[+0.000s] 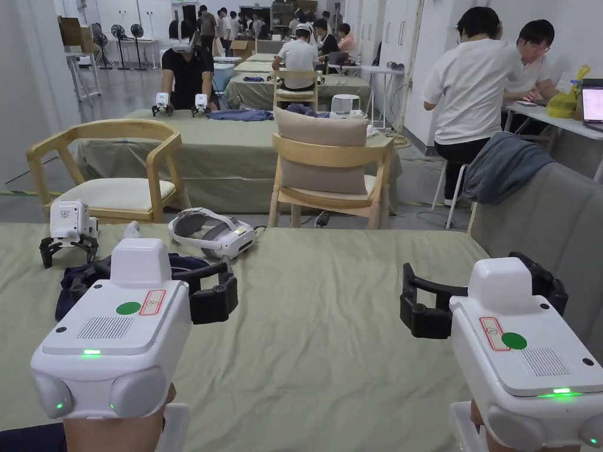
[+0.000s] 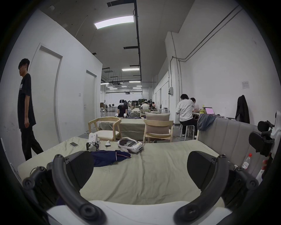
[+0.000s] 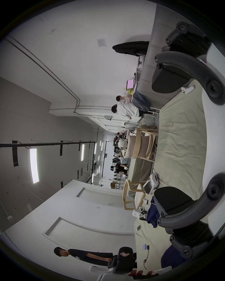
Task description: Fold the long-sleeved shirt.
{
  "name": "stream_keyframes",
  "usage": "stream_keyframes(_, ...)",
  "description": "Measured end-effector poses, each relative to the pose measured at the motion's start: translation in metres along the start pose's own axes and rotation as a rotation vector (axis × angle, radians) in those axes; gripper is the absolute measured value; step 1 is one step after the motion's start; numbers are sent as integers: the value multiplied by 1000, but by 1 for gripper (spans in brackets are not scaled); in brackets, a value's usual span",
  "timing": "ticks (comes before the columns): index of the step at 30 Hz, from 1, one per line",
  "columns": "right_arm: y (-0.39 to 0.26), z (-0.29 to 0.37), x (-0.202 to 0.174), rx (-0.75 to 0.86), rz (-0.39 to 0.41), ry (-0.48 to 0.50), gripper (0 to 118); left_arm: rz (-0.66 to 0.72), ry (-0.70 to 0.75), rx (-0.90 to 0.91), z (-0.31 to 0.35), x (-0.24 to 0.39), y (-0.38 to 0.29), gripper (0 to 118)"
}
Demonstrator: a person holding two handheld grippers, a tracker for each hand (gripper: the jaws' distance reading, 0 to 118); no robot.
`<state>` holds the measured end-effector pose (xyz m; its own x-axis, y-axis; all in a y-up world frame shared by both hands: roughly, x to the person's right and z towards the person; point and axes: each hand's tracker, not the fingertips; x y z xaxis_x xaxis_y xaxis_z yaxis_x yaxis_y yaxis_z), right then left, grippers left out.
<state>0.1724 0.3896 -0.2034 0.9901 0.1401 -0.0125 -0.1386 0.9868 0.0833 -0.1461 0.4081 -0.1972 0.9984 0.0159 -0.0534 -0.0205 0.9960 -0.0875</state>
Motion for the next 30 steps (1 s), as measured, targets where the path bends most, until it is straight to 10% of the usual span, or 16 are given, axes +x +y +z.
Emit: stream_keyframes(30,-3,0,0,6,8,-4,118,47,95,-71,-6,7,8,111)
